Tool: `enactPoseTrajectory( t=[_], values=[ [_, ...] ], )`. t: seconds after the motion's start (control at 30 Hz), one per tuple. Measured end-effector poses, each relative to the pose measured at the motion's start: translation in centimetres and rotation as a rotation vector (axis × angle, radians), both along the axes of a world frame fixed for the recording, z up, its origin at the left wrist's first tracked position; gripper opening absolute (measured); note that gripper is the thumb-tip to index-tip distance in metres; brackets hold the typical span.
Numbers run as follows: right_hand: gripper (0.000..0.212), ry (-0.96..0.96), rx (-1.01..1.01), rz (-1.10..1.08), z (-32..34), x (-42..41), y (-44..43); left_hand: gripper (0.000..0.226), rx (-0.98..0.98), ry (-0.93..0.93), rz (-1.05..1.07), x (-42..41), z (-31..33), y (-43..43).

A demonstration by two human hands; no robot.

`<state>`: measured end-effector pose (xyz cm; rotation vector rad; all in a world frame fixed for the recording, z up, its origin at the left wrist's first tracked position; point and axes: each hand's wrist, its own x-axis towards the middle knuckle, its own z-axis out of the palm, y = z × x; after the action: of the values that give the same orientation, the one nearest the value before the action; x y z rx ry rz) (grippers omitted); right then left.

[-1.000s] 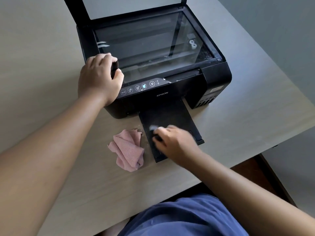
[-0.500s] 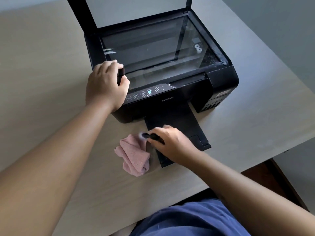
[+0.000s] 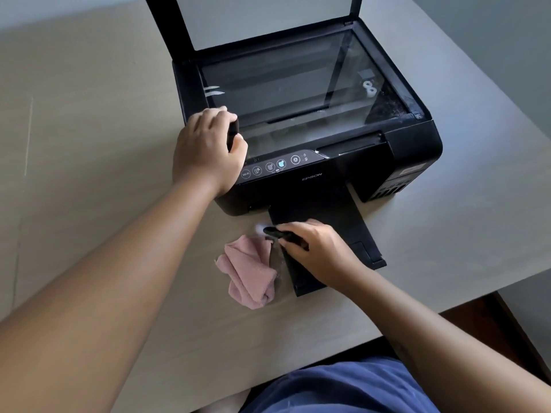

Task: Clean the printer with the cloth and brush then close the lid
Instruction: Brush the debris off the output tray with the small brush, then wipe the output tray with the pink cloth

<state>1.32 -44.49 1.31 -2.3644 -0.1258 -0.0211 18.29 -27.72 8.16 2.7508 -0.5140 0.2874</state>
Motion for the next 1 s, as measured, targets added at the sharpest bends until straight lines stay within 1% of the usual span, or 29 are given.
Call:
enactPoseTrajectory(
  t=[0.07,0.13,0.17,0.2,0.27,0.33,0.37,0.4,0.43,0.47,0.53,0.6,0.67,0.73,0.83,0.93,1.0],
  values=[
    [0.031,-0.059,-0.023,-0.120,-0.7,0.2,-1.7,0.042,-0.005,0.003,0.000,-0.1,0.1,-0.1],
    [0.030,-0.080,-0.100,-0.325,-1.3,0.5,-3.3,0.043,-0.011,0.004,0.000,-0.1,0.2,-0.1],
    [0.030,-0.071,-0.135,-0.382,-1.5,0.5,-3.6,0.043,-0.015,0.011,-0.006,-0.1,0.2,-0.1],
    [0.030,-0.073,-0.173,-0.373,-1.6,0.5,-3.4,0.044,-0.019,0.020,-0.014,-0.1,0.2,-0.1],
    [0.032,-0.093,-0.219,-0.175,-1.4,0.3,-1.5,0.046,-0.032,0.040,-0.020,-0.3,0.2,0.3],
    [0.041,-0.060,-0.179,0.015,-1.0,0.1,1.0,0.046,-0.051,0.063,-0.034,-0.7,0.3,0.7],
    [0.045,-0.038,-0.138,0.059,-0.9,0.1,2.1,0.045,-0.057,0.073,-0.046,-1.2,0.3,1.1],
    [0.045,-0.038,-0.095,0.069,-0.7,0.4,3.3,0.043,-0.061,0.077,-0.058,-1.8,0.4,1.9],
    [0.039,-0.037,-0.062,0.062,-0.8,0.7,4.4,0.042,-0.062,0.068,-0.075,-2.5,0.4,2.9],
    [0.032,-0.037,-0.047,0.055,-0.8,0.9,5.3,0.042,-0.054,0.040,-0.094,-3.3,0.2,4.1],
    [0.029,-0.027,-0.056,0.083,-1.0,1.7,7.6,0.042,-0.009,-0.026,-0.104,-5.4,-0.4,7.2],
    [0.031,0.029,-0.086,0.150,-1.3,2.6,9.7,0.043,0.020,-0.022,-0.046,-7.8,-1.6,10.8],
    [0.030,0.051,-0.110,0.215,-1.6,3.4,11.6,0.045,0.060,0.043,0.058,-10.5,-3.5,14.3],
    [0.025,0.049,-0.169,0.263,-1.9,4.0,13.5,0.047,0.142,0.120,0.146,-13.4,-5.6,17.2],
    [0.021,0.055,-0.339,0.373,-2.3,4.6,15.4,0.049,0.274,0.234,0.192,-17.4,-8.3,20.4],
    [0.030,0.101,-0.493,0.462,-2.8,4.9,16.5,0.051,0.318,0.304,0.222,-20.5,-10.1,22.0],
    [0.041,0.127,-0.528,0.517,-3.1,4.4,16.7,0.050,0.316,0.330,0.244,-21.9,-11.0,22.2]
  ],
)
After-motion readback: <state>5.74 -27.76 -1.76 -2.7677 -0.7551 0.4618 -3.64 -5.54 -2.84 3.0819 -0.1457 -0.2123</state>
